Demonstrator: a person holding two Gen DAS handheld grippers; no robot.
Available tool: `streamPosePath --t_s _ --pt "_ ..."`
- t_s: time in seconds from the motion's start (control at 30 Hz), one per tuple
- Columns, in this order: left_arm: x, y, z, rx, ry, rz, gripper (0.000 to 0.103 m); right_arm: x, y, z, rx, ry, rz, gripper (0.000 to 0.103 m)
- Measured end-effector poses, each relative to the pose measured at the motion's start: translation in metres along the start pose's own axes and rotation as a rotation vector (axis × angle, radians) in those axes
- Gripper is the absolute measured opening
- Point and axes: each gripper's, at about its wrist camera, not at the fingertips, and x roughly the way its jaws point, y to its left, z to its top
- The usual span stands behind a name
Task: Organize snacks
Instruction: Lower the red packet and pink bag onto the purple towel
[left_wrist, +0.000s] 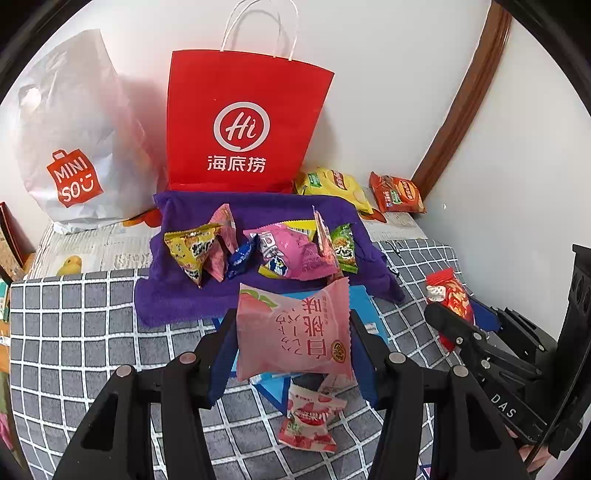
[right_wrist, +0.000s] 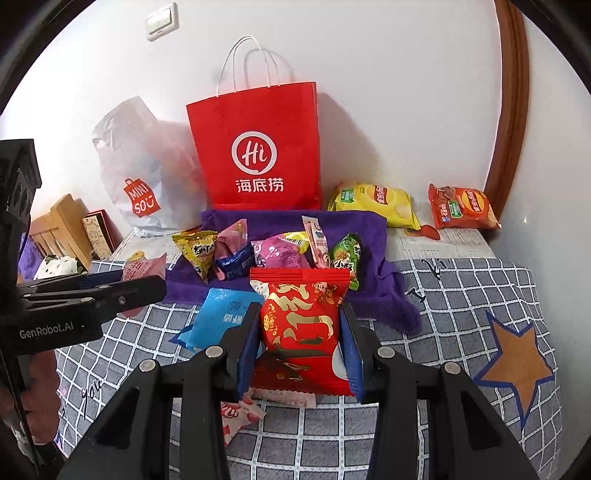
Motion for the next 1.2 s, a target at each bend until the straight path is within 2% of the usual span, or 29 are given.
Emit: streamPosePath --t_s 0.5,0.87,0.97,1.07,1.2 --pt "0.03 0.01 0.04 -0.001 0.004 0.025 0.053 0.046 -0.03 0.043 0.01 0.011 0.002 0.041" --pt "0.071 0.024 0.075 -0.02 0.025 0.049 0.053 0.106 -0.058 0.098 0.021 0.023 0.01 0.041" --pt "0.083 0.026 0.081 -0.022 0.032 0.049 0.053 0.124 -0.059 0.109 0.029 0.039 0.04 0.041" --pt "0.096 0.028 0.086 -0.032 0.045 0.048 0.053 0.145 -0.054 0.114 0.011 0.06 0.061 0.041" --pt "0.112 0.029 0.09 -0.043 0.065 0.04 0.053 0.17 -0.053 0.104 0.001 0.108 0.08 0.041"
